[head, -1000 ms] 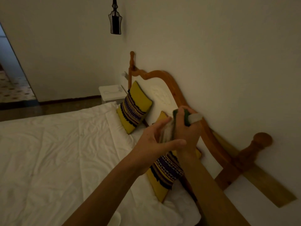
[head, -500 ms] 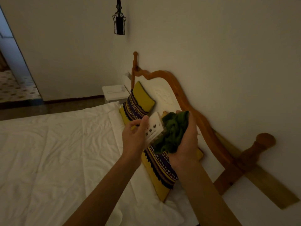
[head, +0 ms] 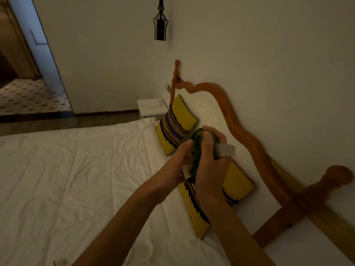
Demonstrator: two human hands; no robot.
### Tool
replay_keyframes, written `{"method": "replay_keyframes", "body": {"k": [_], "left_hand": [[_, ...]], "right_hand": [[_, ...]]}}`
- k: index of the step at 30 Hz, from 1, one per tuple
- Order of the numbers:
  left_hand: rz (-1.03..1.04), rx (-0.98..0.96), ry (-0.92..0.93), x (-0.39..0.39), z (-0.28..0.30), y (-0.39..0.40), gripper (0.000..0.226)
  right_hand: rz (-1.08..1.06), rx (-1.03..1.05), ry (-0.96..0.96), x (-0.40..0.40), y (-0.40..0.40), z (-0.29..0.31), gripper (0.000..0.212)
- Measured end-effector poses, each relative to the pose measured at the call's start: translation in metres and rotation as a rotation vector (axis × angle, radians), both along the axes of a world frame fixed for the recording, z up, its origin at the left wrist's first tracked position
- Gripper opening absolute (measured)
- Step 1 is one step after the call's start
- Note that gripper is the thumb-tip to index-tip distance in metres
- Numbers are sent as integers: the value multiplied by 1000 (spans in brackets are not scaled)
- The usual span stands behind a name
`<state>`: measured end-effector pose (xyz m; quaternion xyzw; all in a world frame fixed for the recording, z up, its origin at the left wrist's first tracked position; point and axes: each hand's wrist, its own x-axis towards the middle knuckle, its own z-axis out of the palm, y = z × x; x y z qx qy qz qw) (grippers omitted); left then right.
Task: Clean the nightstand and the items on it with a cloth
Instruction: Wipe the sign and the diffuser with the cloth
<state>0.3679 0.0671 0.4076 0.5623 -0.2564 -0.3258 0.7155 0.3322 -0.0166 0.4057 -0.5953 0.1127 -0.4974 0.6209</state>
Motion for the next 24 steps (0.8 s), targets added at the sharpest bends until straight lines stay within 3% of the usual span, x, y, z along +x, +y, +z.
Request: {"method": "replay_keyframes", "body": {"k": [5, 8, 12, 16, 19, 24], "left_hand": [[24, -340, 66, 7, 6, 15, 38], [99, -302, -52, 3, 6, 12, 33], [219, -205, -167, 1, 2, 3, 49], [186, -198, -120, 2, -2, 4, 58], [136, -186, -148, 0, -5, 5, 66], [73, -133, -286, 2, -3, 8, 93]], "right_hand": [[-34, -170, 150, 2, -6, -3, 32], [25, -44, 214, 1, -7, 1, 25], [110, -5, 138, -7, 4, 15, 31], [155, -19, 111, -11, 6, 21, 31], [150, 110, 182, -4, -7, 19, 26], [229, 216, 102, 1, -22, 21, 26]]}}
